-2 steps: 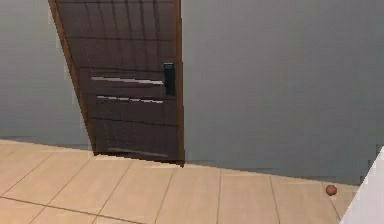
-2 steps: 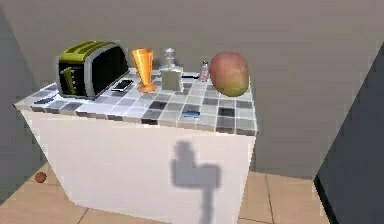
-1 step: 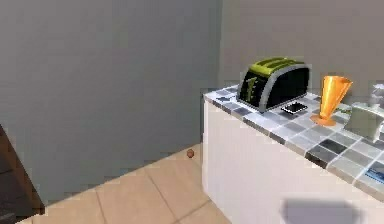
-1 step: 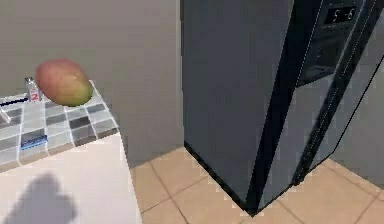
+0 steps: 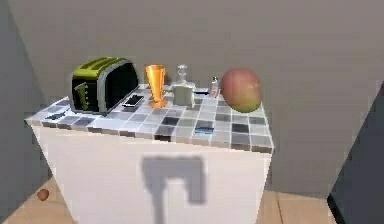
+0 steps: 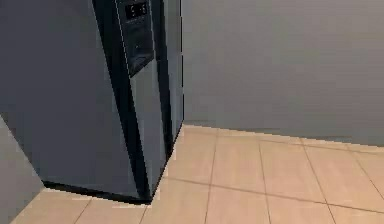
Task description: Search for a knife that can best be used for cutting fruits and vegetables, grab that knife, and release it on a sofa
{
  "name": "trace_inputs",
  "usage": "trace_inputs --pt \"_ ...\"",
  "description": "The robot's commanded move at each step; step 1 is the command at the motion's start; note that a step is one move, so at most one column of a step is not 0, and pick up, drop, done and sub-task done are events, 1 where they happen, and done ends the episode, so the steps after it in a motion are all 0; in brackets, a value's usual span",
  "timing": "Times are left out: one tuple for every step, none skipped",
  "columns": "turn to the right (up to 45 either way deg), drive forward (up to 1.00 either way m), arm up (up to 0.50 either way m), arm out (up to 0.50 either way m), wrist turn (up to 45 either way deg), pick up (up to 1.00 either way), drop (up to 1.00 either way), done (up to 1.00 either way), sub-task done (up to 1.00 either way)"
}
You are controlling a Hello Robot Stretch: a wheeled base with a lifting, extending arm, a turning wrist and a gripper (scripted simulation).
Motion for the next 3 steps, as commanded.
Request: trace_inputs --pt "42.0 0.00 0.00 0.00 0.0 0.00 0.00 0.00 0.00" --pt "0.0 0.75 0.00 0.00 0.0 0.00 0.00 0.00 0.00" --pt "-15.0 0.00 0.00 0.00 0.0 0.00 0.00 0.00 0.00"
